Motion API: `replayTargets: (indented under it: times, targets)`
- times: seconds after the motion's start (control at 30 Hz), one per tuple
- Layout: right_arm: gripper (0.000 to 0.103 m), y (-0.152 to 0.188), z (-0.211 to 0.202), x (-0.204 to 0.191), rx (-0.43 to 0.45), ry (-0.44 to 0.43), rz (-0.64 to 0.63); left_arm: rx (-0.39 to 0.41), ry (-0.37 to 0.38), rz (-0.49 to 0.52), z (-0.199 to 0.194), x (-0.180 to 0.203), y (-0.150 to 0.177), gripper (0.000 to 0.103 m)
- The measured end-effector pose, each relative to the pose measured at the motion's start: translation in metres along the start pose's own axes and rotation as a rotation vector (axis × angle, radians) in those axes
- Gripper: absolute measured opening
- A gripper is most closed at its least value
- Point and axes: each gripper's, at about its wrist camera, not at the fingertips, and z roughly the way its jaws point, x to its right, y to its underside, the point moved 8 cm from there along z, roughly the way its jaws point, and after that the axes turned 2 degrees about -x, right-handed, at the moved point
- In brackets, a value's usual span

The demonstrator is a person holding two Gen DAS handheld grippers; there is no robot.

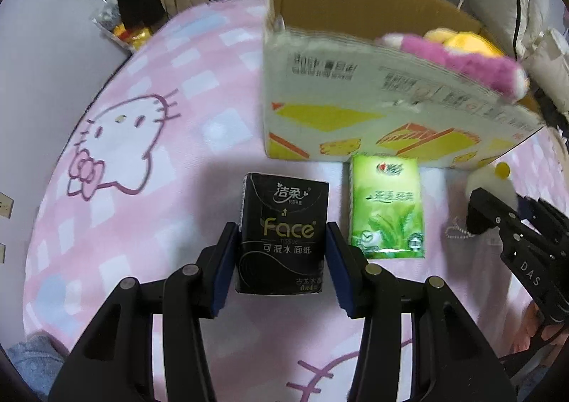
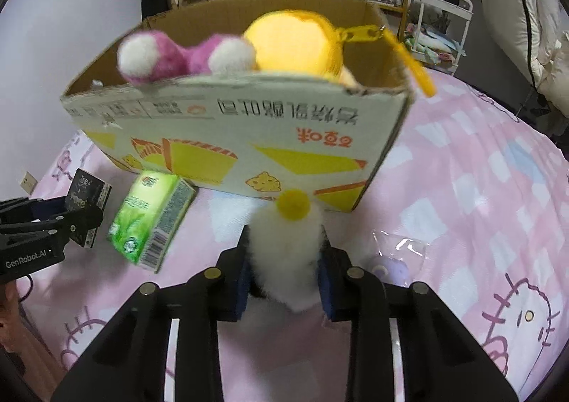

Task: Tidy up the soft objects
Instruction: 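Grasp and lift the black tissue pack with the left tool while the right tool lifts the chick, then open the left tool over the box while the right tool drops the chick inside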

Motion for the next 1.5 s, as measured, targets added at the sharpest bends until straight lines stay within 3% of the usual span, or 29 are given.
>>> replayTargets:
  times: [0.37,0.6,0.87,1.17,1.37,1.5]
  targets:
    - [0.033,-0.017,-0.082,0.008,0.244,-0.022,0.06,0.356,-0.022,0.035,-0.101,0.003,-0.001,0.047]
    - [0.033,-0.042,-0.118,0.005,0.36,-0.039,0.05,0.527,-0.002,0.031,-0.137,-0.007,-0.026,0.047]
    - [0.033,-0.074,-0.143,-0.005,0.442,-0.054,0.01,0.635,0.006,0.065,-0.163,0.001,-0.045,0.047]
    - [0.033,-0.11,-0.152,-0.005,0.489,-0.06,-0.031,0.695,-0.001,0.117,-0.168,0.016,-0.078,0.047]
    - [0.034,-0.139,-0.148,-0.007,0.509,-0.062,-0.078,0.71,-0.02,0.168,-0.165,0.033,-0.113,0.047]
    - [0.034,-0.147,-0.135,-0.007,0.515,-0.069,-0.075,0.68,-0.01,0.134,-0.141,0.036,-0.126,0.047]
